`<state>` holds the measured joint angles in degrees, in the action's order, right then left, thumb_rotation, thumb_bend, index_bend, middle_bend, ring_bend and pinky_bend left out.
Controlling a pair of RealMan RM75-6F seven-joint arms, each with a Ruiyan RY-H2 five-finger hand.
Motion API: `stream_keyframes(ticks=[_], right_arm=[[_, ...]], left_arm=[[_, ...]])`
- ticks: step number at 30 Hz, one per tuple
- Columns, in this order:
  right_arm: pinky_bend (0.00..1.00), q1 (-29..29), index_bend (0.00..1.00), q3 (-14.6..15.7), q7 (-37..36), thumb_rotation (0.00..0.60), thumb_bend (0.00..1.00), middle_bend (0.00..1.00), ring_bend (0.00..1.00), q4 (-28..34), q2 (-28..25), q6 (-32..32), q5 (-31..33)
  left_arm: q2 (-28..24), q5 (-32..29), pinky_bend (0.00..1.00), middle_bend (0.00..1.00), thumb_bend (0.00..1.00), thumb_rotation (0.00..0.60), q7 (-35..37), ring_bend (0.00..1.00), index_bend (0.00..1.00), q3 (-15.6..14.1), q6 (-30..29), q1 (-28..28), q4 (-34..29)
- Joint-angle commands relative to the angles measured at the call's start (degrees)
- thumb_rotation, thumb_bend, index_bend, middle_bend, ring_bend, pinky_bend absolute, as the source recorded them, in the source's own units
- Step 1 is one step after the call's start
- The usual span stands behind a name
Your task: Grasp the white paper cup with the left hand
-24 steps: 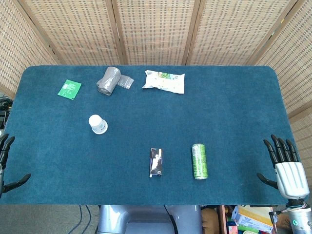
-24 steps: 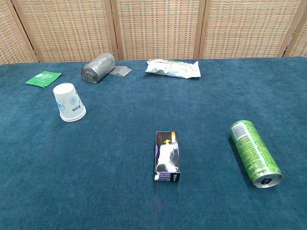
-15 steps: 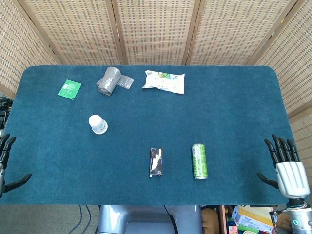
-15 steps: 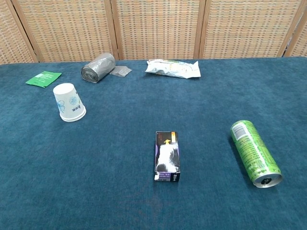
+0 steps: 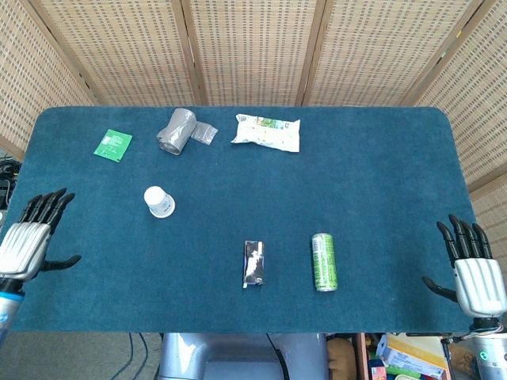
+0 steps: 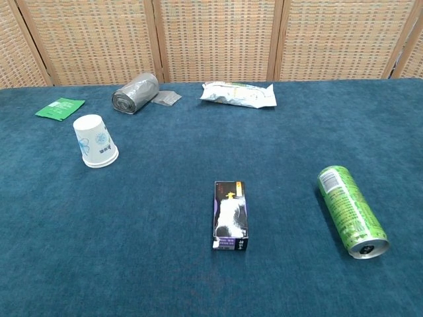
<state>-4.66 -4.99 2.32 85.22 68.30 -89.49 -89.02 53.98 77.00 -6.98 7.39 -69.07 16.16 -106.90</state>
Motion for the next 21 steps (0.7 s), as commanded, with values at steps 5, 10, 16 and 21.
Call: stream_keyframes(ticks=[5,10,16,21], right_arm=[[0.0,-0.62,0.0,-0.56,-1.56,0.6,0.0,0.0,0.0,-1.18,0.01,2.3,2.21],[0.0,-0.95,0.0,-0.86,-1.99,0.6,0.0,0.0,0.0,-1.83,0.13,3.42,3.35],[0.0,-1.38,0.0,-1.16,-2.43,0.6,0.0,0.0,0.0,-2.45,0.29,4.65,4.44],[0.0,-1.52,0.0,-1.21,-2.71,0.6,0.0,0.0,0.0,-2.69,0.33,5.11,4.8]], left_arm=[[3.5,-21.52,0.0,0.0,0.12,0.6,-8.55,0.0,0.0,7.46,19.09,18.15,5.02],[9.06,-28.52,0.0,0.0,0.12,0.6,-13.15,0.0,0.08,7.33,21.19,23.6,10.24],[15.07,-36.86,0.0,0.0,0.17,0.6,-17.97,0.0,0.19,6.27,21.46,28.51,15.36],[16.56,-39.37,0.0,0.0,0.17,0.6,-18.84,0.0,0.22,5.7,21.45,29.89,16.58]])
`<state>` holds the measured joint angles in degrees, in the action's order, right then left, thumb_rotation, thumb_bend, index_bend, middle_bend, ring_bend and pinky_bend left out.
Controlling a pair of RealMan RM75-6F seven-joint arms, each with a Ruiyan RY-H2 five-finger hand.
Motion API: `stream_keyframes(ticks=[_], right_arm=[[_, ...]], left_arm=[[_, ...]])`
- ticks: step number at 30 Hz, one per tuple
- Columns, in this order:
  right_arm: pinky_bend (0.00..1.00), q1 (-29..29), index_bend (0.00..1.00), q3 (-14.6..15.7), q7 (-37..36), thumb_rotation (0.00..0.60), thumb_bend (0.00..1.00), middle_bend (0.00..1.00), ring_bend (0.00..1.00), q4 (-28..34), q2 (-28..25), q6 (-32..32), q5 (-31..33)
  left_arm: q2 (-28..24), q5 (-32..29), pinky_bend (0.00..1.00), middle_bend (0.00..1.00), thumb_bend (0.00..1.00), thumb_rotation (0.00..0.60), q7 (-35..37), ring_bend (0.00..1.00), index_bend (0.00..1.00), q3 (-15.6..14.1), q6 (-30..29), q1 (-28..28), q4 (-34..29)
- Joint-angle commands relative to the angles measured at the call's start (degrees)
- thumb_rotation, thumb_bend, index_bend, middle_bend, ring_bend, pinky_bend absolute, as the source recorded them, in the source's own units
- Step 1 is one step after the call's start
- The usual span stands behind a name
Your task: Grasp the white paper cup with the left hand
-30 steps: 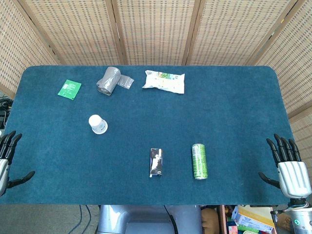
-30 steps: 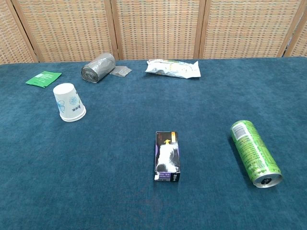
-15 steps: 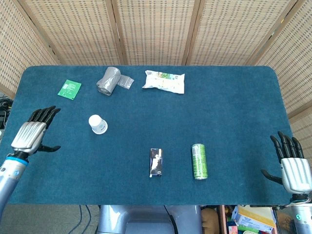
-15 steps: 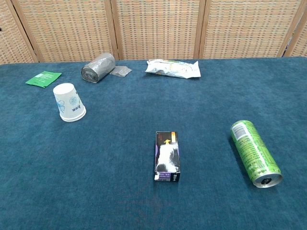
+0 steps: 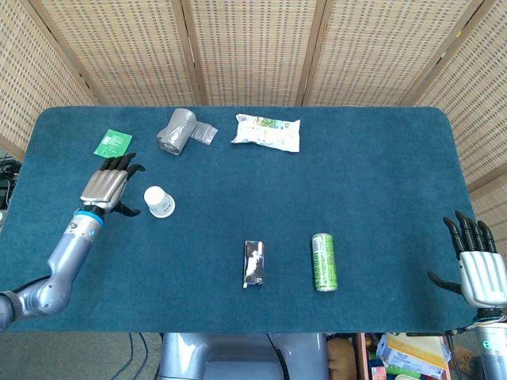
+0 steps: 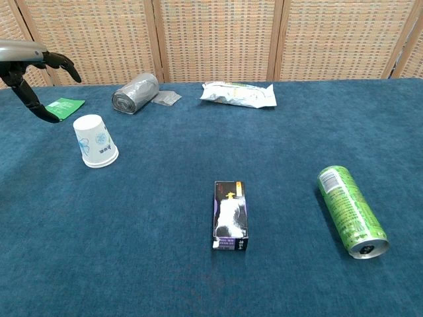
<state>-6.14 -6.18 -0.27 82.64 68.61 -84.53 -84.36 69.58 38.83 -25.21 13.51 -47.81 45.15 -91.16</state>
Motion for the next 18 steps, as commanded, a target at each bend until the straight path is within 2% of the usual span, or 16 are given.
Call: stream_keyframes(ticks=[1,12,18], right_arm=[[0.0,-0.07,0.0,-0.04,-0.24,0.6,0.0,0.0,0.0,-0.14,0.01,0.25,0.22],[0.0,-0.14,0.0,0.16,-1.12,0.6,0.0,0.0,0.0,0.02,-0.28,0.5,0.19],[0.0,-0.23,0.0,0.2,-1.36,0.6,0.0,0.0,0.0,-0.01,-0.33,0.77,0.33]], left_arm=[[1.26,-1.57,0.0,0.0,0.17,0.6,-0.67,0.0,0.22,-0.53,0.19,1.11,1.12],[3.93,-5.87,0.0,0.0,0.18,0.6,-0.83,0.0,0.27,-2.49,0.53,3.14,4.23],[5.18,-6.6,0.0,0.0,0.18,0.6,-0.1,0.0,0.28,-2.46,-0.28,3.89,5.35]])
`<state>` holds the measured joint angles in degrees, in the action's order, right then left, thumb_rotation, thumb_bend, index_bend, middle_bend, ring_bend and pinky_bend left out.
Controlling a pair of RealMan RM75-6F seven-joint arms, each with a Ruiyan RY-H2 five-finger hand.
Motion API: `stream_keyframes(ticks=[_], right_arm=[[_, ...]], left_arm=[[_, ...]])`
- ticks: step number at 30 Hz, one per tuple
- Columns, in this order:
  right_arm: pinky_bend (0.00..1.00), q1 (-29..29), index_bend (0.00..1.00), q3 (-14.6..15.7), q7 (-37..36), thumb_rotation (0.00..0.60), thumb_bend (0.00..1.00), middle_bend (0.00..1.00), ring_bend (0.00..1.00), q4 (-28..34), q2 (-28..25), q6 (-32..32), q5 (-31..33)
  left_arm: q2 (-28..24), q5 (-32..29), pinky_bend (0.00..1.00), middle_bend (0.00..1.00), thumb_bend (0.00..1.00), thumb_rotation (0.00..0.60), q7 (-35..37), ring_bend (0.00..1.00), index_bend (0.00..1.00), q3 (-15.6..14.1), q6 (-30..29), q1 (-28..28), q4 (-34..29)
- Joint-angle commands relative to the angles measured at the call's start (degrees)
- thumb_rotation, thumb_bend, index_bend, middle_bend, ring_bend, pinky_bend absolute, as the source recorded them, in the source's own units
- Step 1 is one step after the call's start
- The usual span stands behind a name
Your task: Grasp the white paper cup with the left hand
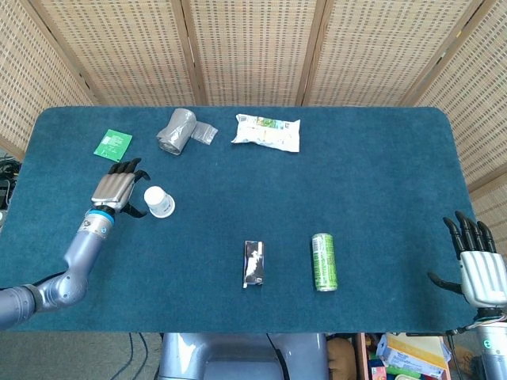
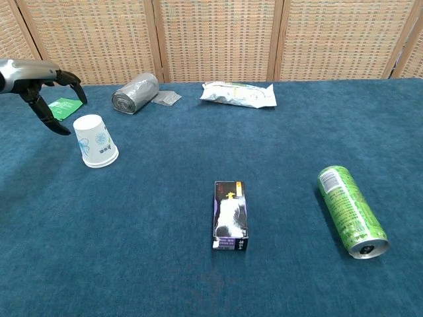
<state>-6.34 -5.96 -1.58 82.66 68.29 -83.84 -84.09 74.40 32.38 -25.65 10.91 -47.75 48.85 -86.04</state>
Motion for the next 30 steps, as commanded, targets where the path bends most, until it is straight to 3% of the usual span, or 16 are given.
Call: stream_keyframes(ticks=[1,30], right_arm=[[0.0,-0.06,0.0,-0.03,-0.1,0.6,0.0,0.0,0.0,-0.05,-0.03,0.13,0.11],[0.0,-0.35,0.0,0.01,-0.82,0.6,0.0,0.0,0.0,-0.61,-0.12,1.17,0.93]], left_arm=[[0.58,-0.21,0.0,0.0,0.18,0.6,0.32,0.0,0.28,0.11,-0.63,0.32,0.34],[5.29,-4.66,0.0,0.0,0.24,0.6,-2.45,0.0,0.35,-1.49,-1.42,3.1,5.3]])
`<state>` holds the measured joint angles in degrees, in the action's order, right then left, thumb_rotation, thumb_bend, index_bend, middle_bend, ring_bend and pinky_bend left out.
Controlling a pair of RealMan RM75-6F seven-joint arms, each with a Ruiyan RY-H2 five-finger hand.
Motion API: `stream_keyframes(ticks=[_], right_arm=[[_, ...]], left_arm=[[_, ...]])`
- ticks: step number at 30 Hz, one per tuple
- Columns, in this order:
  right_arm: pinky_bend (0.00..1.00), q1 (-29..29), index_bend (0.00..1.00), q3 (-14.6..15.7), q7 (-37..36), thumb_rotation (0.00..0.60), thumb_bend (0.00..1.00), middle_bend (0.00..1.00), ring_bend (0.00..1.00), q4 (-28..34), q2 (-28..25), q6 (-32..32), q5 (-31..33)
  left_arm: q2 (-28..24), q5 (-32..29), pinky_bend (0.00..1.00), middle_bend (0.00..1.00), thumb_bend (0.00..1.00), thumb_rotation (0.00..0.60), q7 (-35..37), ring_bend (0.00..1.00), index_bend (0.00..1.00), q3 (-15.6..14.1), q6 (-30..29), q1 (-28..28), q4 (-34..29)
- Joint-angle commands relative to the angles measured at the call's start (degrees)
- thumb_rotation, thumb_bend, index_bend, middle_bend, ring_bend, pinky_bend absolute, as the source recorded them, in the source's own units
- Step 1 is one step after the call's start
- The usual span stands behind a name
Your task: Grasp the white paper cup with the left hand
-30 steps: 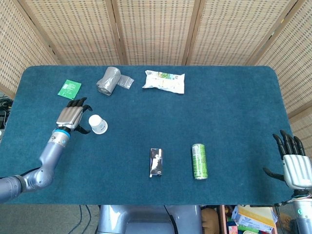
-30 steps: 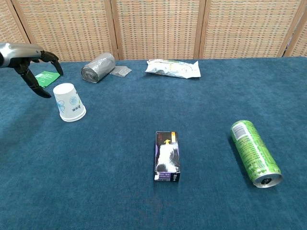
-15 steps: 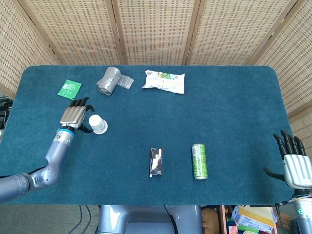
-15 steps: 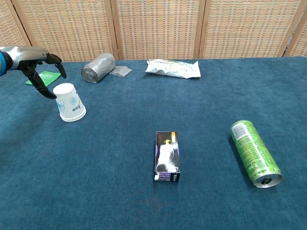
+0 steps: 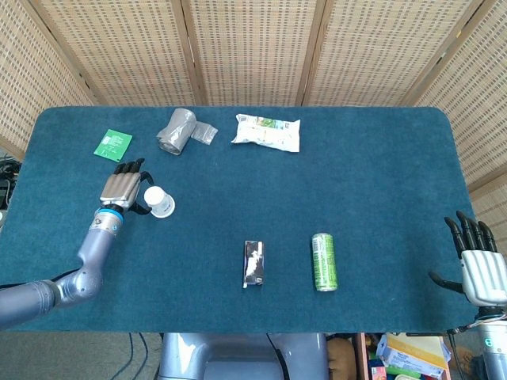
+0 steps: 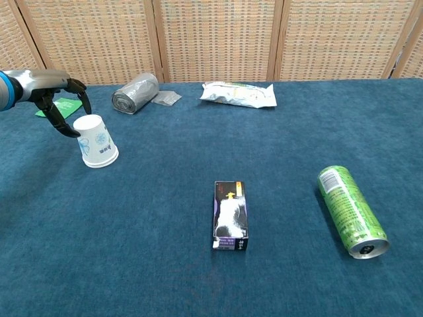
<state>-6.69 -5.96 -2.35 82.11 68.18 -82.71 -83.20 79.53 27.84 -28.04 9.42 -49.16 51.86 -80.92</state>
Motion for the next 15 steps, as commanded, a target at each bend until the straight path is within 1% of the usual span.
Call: stream_keyframes(ticks=[1,8,15], right_arm=[[0.0,-0.02,0.0,0.0,-0.07,0.6,0.0,0.0,0.0,-0.08,-0.01,0.08,0.07],[0.0,-0.09,0.0,-0.01,-0.2,0.6,0.0,0.0,0.0,-0.2,0.02,0.25,0.18],[0.0,-0.13,0.0,0.01,-0.27,0.6,0.0,0.0,0.0,-0.25,0.02,0.38,0.26]], left_arm=[[0.31,-0.13,0.0,0.0,0.24,0.6,-0.15,0.0,0.35,-0.02,-0.09,0.16,0.37],[0.73,-0.12,0.0,0.0,0.24,0.6,0.02,0.0,0.35,0.09,-0.27,0.21,0.88],[0.81,-0.22,0.0,0.0,0.26,0.6,-0.13,0.0,0.4,0.06,-0.39,0.24,0.98]])
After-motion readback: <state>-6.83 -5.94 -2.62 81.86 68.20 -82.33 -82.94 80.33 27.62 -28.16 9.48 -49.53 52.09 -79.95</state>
